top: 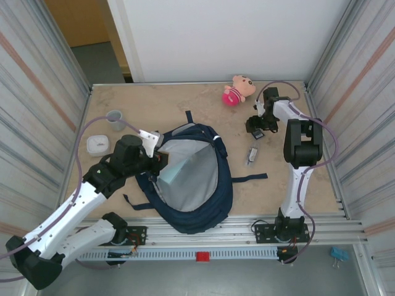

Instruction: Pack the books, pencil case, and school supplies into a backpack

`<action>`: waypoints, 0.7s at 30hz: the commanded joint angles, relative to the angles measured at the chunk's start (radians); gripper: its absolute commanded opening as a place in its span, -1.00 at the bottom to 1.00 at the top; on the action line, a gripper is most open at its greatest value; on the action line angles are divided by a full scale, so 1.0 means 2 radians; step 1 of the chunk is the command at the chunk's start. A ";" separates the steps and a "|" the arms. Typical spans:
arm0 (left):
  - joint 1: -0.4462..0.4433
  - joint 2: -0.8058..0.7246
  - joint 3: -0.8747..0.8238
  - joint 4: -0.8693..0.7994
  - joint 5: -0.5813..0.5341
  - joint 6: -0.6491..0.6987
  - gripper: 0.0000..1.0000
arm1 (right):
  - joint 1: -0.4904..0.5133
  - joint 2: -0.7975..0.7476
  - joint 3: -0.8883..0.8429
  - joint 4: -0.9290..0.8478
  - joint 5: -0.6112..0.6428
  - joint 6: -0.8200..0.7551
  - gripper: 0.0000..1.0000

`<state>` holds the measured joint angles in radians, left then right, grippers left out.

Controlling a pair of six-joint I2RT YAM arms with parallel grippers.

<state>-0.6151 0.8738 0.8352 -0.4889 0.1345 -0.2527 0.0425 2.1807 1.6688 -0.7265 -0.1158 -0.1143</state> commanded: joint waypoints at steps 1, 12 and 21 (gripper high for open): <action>0.008 0.004 0.005 0.046 -0.011 -0.009 -1.00 | 0.001 0.017 0.014 -0.024 -0.009 -0.016 0.62; 0.008 0.009 0.010 0.043 -0.010 -0.011 -1.00 | 0.020 0.043 0.014 -0.039 0.059 -0.026 0.52; 0.009 0.006 0.014 0.038 -0.010 -0.011 -1.00 | 0.030 0.016 -0.012 -0.028 0.070 -0.027 0.23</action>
<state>-0.6140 0.8940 0.8352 -0.4782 0.1371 -0.2596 0.0917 2.2063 1.6966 -0.7570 -0.0017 -0.1509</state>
